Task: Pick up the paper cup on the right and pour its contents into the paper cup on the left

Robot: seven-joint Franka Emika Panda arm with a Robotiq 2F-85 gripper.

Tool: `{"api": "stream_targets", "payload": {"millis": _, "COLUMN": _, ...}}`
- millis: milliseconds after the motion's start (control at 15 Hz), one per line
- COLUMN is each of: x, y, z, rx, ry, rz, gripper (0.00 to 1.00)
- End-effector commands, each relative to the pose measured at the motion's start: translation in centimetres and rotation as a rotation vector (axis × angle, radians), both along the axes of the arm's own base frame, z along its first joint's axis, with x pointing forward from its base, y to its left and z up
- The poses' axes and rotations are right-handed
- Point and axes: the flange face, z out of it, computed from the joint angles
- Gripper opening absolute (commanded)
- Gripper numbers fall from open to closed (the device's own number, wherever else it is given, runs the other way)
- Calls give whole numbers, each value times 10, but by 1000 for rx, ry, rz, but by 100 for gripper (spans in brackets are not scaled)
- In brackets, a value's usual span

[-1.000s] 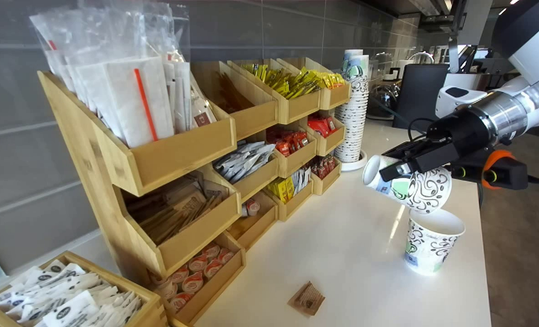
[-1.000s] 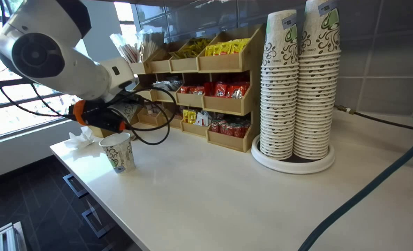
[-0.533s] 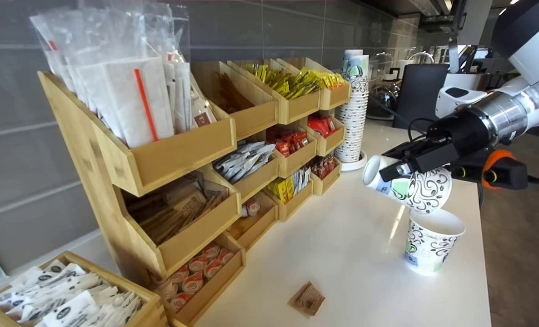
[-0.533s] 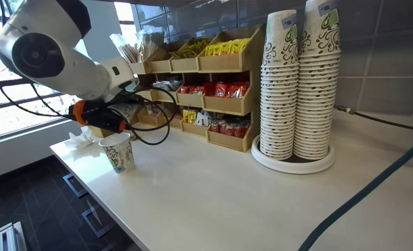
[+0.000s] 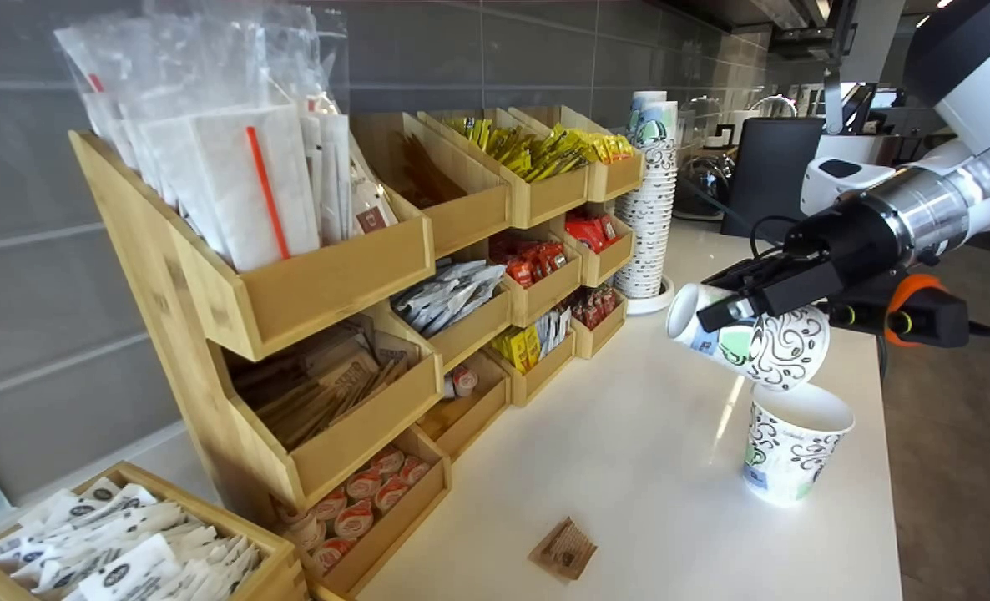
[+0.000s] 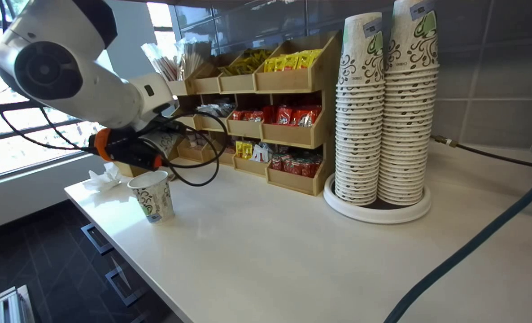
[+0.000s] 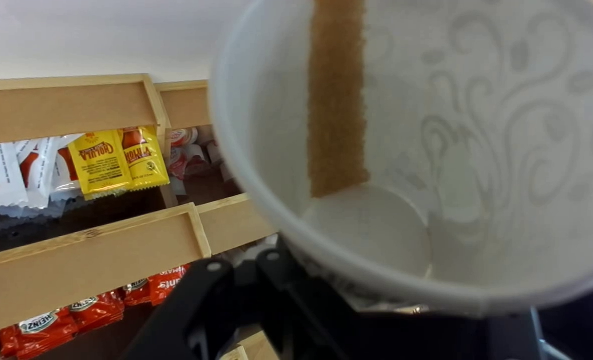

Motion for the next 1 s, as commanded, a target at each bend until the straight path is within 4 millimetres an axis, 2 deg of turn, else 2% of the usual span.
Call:
{"api": "stream_targets", "payload": {"millis": 0, "x": -2, "y": -2, "z": 5, "rx": -1, "ry": -13, "rz": -19, "gripper": 42}}
{"api": "stream_targets", "payload": {"millis": 400, "x": -2, "y": 0, "z": 9, "rx": 23, "ry": -32, "rz": 2, "gripper": 42}}
{"api": "stream_targets", "payload": {"millis": 933, "x": -2, "y": 0, "z": 4, "rx": 0, "ry": -4, "rz": -15, "gripper": 42}}
